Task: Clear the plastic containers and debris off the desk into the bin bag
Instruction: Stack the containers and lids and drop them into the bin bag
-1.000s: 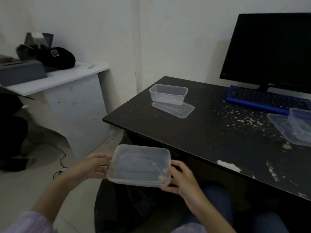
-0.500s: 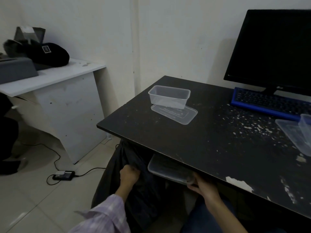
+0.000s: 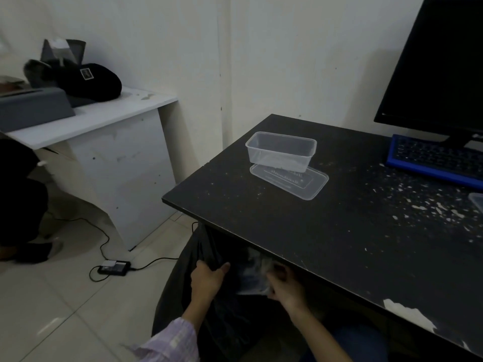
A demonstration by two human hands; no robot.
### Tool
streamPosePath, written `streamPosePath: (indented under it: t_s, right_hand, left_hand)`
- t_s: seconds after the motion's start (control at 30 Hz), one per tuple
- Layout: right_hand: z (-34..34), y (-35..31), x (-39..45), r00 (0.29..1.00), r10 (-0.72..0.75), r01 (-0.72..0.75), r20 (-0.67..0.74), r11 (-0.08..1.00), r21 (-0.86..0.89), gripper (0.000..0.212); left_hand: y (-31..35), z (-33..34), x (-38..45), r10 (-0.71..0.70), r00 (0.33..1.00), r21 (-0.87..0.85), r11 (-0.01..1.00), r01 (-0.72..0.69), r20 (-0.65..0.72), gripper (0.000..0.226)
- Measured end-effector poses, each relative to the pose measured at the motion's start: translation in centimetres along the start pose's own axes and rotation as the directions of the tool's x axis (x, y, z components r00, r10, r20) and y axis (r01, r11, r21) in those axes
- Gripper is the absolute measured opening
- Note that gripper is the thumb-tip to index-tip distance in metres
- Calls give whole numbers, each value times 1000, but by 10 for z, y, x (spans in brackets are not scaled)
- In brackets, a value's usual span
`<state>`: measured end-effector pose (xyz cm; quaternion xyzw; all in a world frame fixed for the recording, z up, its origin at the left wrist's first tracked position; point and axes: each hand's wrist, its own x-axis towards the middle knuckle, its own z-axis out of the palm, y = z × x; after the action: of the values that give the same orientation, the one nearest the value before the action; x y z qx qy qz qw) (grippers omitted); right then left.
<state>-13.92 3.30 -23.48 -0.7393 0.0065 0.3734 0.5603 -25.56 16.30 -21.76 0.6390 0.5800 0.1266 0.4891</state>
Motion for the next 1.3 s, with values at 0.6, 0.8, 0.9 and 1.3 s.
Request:
streamPosePath:
  t_s: [0.6, 0.8, 0.9, 1.3]
  right_hand:
    - [79, 2, -9, 947, -20, 159, 321, 897, -413, 41]
    - [68, -4, -17, 944, -118, 262, 308, 837, -481, 36]
    - [57, -14, -29, 923, -185, 338, 336, 807, -484, 36]
    - [-2, -69, -139, 699, -630, 707, 339, 537, -460, 23]
  left_hand:
    - [-16, -49, 3, 131, 983, 49, 991, -126, -127, 17]
    - [-9, -46, -11, 233, 962, 147, 966, -213, -139, 28]
    - [1, -48, -22, 362, 922, 214, 920, -329, -140, 20]
    - [70, -73, -87, 734, 648, 246, 679, -692, -203, 6]
